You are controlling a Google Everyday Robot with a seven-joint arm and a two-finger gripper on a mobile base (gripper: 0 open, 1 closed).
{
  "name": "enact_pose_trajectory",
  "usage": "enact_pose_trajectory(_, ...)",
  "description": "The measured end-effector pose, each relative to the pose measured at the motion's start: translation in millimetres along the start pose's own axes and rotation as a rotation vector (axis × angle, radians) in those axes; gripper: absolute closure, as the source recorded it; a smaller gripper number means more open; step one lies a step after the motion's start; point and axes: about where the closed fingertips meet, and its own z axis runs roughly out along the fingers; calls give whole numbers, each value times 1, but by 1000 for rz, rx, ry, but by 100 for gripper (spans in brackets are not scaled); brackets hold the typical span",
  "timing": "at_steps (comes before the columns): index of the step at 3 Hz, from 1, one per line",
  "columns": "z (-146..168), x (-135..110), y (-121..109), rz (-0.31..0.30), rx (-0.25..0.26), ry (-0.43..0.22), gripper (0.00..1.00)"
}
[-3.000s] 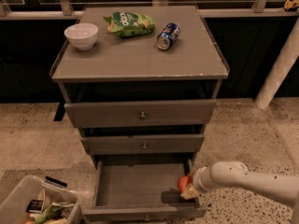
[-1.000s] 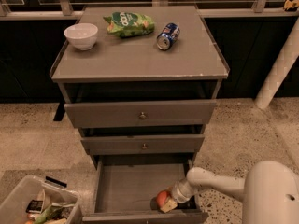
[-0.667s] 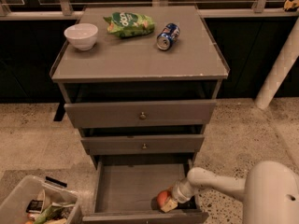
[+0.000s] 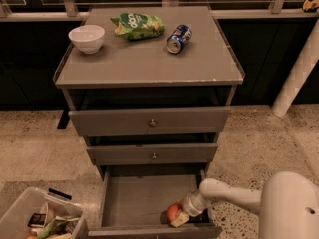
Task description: Place apple into bottom drawer
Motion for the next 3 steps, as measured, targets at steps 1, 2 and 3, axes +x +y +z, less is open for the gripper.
enact_pose_trajectory(1,0,0,0,0,0,0,11)
enact_pose_trajectory(2,0,0,0,0,0,0,0)
enact_pose_trajectory(3,0,0,0,0,0,0,0)
